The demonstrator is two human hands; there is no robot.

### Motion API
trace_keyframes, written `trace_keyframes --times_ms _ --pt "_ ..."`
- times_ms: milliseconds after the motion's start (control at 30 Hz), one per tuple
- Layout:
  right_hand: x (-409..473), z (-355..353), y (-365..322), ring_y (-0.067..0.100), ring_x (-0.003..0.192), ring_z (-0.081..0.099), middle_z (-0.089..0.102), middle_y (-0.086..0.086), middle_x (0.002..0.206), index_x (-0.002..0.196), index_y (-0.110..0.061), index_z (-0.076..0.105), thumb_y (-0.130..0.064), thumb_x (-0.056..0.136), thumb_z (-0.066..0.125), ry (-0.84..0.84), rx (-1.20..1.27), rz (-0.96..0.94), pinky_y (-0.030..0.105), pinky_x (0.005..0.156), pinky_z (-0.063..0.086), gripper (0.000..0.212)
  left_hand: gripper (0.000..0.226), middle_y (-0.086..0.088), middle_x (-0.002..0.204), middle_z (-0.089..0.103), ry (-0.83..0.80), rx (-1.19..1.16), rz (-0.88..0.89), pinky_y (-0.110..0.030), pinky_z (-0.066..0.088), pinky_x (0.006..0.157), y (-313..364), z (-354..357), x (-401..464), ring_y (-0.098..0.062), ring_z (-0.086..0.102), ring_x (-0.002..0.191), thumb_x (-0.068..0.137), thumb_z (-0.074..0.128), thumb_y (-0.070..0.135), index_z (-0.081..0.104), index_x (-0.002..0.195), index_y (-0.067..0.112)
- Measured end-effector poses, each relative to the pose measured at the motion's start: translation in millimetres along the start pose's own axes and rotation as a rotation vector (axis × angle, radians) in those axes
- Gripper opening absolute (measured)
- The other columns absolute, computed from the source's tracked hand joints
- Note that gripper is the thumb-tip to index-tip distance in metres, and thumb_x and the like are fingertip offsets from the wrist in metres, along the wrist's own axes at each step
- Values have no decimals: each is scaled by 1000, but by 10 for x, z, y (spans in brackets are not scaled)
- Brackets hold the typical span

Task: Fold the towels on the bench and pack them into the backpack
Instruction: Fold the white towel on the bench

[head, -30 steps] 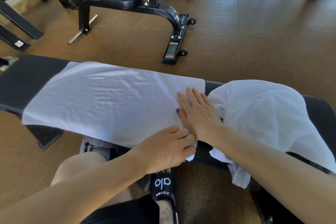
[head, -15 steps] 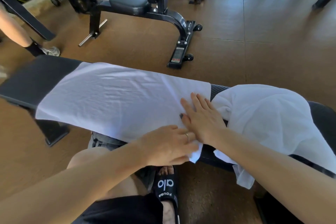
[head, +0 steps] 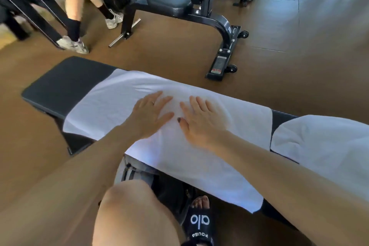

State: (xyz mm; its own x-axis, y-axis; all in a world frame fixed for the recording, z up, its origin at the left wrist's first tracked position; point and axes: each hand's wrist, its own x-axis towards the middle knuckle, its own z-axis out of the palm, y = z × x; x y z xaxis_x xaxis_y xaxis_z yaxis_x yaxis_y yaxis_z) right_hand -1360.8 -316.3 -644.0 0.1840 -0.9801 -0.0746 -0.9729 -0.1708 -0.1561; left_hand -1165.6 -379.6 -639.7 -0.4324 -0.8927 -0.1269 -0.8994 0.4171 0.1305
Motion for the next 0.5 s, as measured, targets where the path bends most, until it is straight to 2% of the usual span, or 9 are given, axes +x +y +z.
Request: trace_keyframes --times_ms 67,133,200,333,433,500 --pt "265 15 -129 31 151 4 6 13 164 157 -22 12 -49 104 16 24 -4 -23 44 122 5 60 70 -2 169 2 17 62 -168 -49 6 124 -354 -21 129 -27 3 155 95 16 72 10 158 41" --pt "538 41 -252 31 151 6 8 14 164 156 -21 15 -49 103 18 42 -4 -31 45 121 7 60 69 -2 169 -6 -43 116 -339 -52 4 123 -716 -66 254 -29 -2 155 98 18 68 0 159 42" --pt "796 87 -353 33 147 13 16 14 161 153 -21 22 -49 102 20 56 -8 -29 46 119 13 58 70 0 169 -9 -84 132 -423 -53 6 123 -1033 -107 399 -28 -3 155 97 15 70 -4 159 42" --pt "1012 203 -358 35 133 32 33 12 150 138 -21 40 -48 95 23 149 8 1 47 110 26 53 69 4 169 -4 -70 120 -392 -53 10 122 -1389 -153 700 -25 1 155 97 17 71 1 158 44" --pt "990 280 -319 35 136 32 34 10 151 140 -24 41 -50 96 26 218 11 2 49 112 25 54 66 5 167 7 -25 93 -371 -54 17 120 -1534 -191 877 -25 10 153 97 22 70 11 157 45" --pt "982 289 -325 35 139 29 33 10 154 144 -25 40 -51 97 26 218 15 2 50 114 23 56 64 -3 161 20 18 92 -366 -53 24 117 -1558 -228 958 -32 24 146 97 27 68 20 155 42"
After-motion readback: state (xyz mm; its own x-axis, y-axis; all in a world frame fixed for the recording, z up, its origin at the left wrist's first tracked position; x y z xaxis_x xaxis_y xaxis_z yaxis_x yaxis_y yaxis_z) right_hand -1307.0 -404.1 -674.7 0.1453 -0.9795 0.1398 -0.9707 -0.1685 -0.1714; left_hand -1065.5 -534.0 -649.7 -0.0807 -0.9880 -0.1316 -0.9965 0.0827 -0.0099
